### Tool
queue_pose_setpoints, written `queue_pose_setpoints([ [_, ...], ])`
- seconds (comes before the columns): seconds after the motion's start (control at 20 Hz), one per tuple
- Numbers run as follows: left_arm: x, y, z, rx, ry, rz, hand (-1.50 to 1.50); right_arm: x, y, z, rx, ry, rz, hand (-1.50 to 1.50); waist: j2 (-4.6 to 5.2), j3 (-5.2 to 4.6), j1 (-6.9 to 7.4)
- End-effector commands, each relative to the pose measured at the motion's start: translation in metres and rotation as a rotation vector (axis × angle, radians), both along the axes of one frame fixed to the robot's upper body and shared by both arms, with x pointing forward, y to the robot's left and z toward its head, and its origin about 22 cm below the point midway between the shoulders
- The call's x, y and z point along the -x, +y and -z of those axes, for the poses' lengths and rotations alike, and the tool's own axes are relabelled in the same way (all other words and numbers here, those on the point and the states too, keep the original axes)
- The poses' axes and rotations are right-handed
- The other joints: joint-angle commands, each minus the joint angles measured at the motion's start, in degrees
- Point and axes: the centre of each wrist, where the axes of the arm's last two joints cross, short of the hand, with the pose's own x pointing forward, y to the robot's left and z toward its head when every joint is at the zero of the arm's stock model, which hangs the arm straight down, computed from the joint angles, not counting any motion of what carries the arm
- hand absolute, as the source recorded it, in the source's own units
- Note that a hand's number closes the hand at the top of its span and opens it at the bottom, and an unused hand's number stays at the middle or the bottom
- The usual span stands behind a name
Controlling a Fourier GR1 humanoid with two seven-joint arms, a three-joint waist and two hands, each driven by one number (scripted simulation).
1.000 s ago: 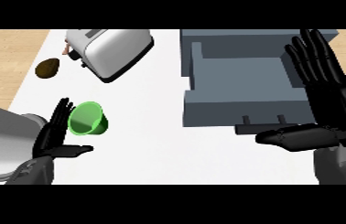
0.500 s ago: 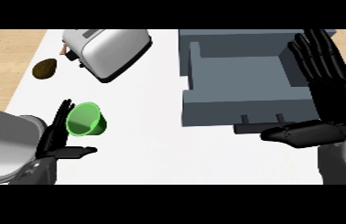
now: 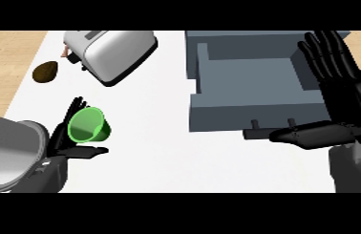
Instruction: Pick up the cup, place it into the drawer and close the drawer
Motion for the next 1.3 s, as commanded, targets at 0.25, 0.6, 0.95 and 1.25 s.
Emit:
queue_pose_setpoints([
  [0.25, -0.016, -0.012, -0.008, 0.125, -0.188, 0.120, 1.50, -0.002, -0.010, -0.004, 0.014, 0.000, 0.024, -1.50, -0.01, 0.01, 0.06],
  [0.6, -0.024, -0.017, -0.014, -0.058, -0.359, -0.095, 1.50, 0.011, 0.005, 0.005, -0.005, 0.002, -0.007, -1.50, -0.08, 0.04, -0.17],
  [0.95, -0.018, -0.052, 0.003, 0.020, -0.403, -0.281, 1.50, 0.013, -0.011, -0.011, -0.004, -0.003, 0.031, -1.50, -0.62, 0.18, 0.74],
  [1.25, -0.064, -0.103, -0.029, 0.135, -0.466, -0.044, 1.50, 0.013, -0.017, -0.011, 0.002, 0.012, 0.033, -1.50, -0.97, 0.28, 1.15],
])
